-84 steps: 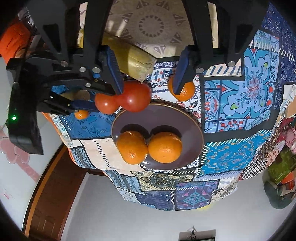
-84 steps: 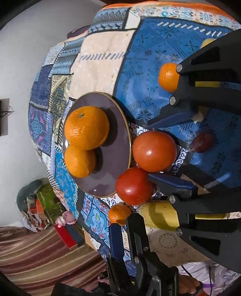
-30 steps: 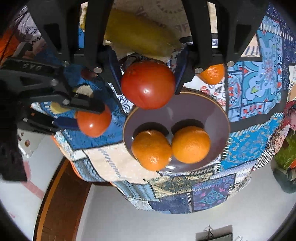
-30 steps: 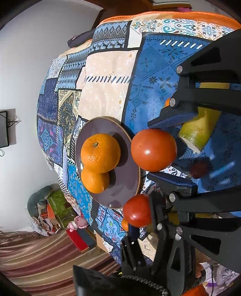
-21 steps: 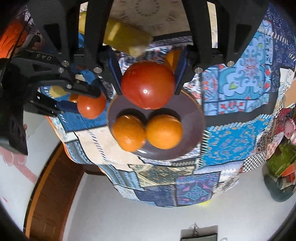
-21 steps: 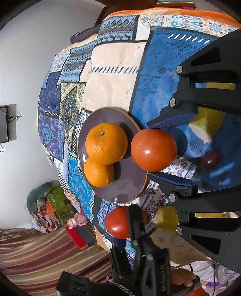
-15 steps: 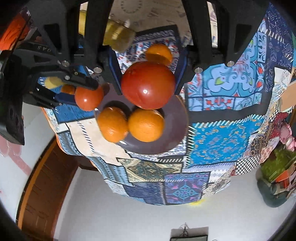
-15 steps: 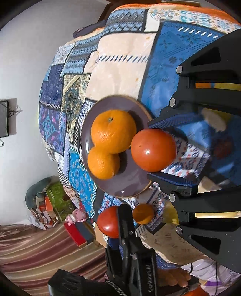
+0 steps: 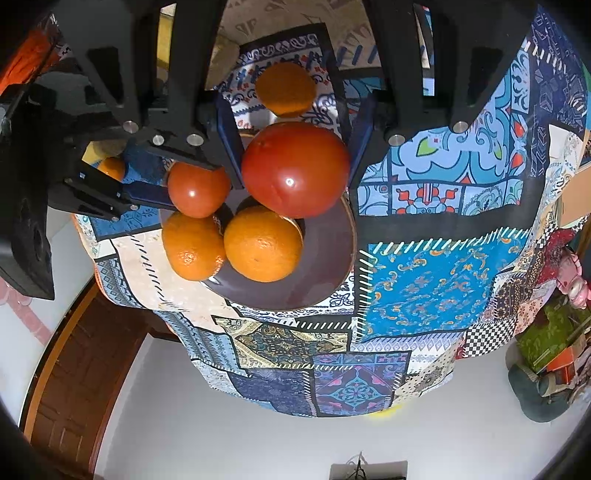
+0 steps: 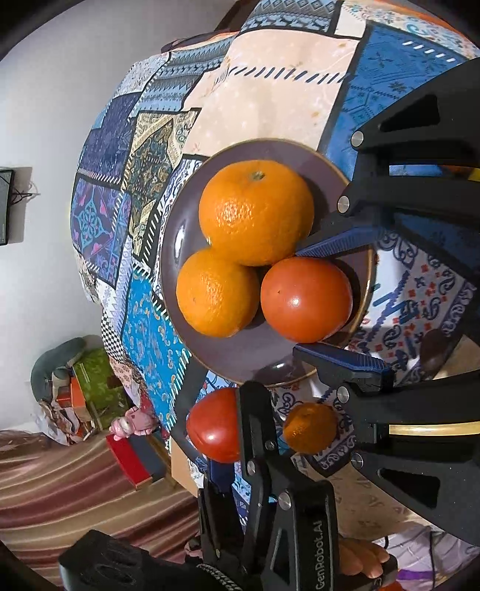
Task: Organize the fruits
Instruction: 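Carry both held tomatoes over the plate beside the oranges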
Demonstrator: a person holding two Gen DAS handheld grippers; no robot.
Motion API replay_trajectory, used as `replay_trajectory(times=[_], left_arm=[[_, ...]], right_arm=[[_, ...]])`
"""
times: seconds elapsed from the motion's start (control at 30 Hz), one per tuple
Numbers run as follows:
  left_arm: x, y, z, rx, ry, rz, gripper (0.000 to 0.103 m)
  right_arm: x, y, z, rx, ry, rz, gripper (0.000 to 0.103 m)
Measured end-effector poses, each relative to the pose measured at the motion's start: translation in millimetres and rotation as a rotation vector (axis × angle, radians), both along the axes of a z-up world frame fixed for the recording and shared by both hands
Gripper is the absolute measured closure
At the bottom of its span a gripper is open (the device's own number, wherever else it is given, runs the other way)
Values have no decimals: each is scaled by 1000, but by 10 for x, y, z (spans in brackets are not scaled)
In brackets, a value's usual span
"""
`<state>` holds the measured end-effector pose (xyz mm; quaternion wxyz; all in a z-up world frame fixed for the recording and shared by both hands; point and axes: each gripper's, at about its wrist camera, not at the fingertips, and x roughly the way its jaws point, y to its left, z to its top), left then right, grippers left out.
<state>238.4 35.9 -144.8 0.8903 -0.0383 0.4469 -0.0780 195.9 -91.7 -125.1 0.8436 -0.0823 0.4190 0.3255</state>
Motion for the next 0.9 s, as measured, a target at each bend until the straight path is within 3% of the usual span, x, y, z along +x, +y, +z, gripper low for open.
replay_trajectory(times=[0.37, 0.67, 0.9], left_arm=[[101, 49, -13, 5, 0, 1, 50], [232, 129, 137, -1, -29, 15, 50], [432, 160, 195, -3, -32, 22, 50]], right_arm=[[23, 83, -38, -1, 14, 19, 58], [105, 6, 372, 23, -80, 8, 58], [433, -44, 445, 26, -83, -36, 58]])
